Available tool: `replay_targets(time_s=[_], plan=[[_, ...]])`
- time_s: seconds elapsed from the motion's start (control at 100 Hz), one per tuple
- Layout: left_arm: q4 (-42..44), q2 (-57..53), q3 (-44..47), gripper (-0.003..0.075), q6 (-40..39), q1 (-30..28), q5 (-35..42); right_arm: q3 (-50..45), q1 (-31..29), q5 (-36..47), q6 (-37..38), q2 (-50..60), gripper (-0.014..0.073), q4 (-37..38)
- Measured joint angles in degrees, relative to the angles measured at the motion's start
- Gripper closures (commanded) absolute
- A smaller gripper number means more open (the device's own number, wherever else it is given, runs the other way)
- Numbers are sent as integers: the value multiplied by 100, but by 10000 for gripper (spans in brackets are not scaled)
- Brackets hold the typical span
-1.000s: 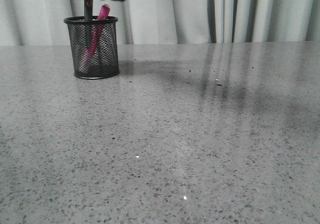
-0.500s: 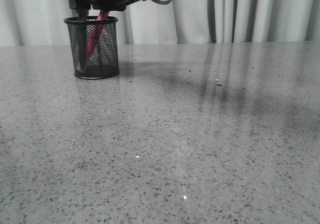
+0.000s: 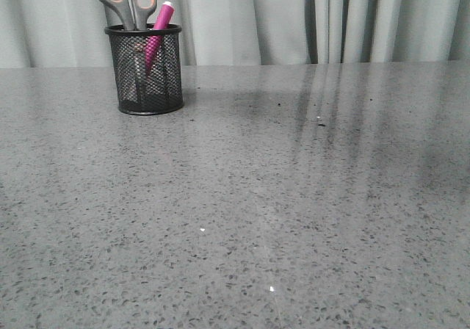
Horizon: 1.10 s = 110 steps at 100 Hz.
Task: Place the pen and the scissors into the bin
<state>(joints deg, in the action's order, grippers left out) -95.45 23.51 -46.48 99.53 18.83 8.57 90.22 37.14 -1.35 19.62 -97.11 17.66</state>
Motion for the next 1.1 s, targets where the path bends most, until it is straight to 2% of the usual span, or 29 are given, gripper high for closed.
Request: replay_targets(time_s=[0.11,0.26,0.4,0.49,0.61,0.78,1.1], plan=[[-343,-375,448,710,0,0,521,-815,36,-23,0,1088,662,268],[-831,-1034,1204,712,-9,0,740,-2667,92,-122,0,2956,662,655],[-831,-1627,1870,711,-9,0,418,-4242,95,-1007,0,5024,662,698],[-831,-1823,2192,712,-9,0,162,-4883,95,-1798,0,6279,662,755],[-831,-1863,2470,711,-9,0,11,-5296,95,-2476,0,7635,662,794],[-831,-1863,2646,711,-9,0,-13,-5476,95,-3353,0,8865,662,794],[-831,-1863,2657,711,-9,0,-7,-5488,95,-3815,0,9236,662,953]])
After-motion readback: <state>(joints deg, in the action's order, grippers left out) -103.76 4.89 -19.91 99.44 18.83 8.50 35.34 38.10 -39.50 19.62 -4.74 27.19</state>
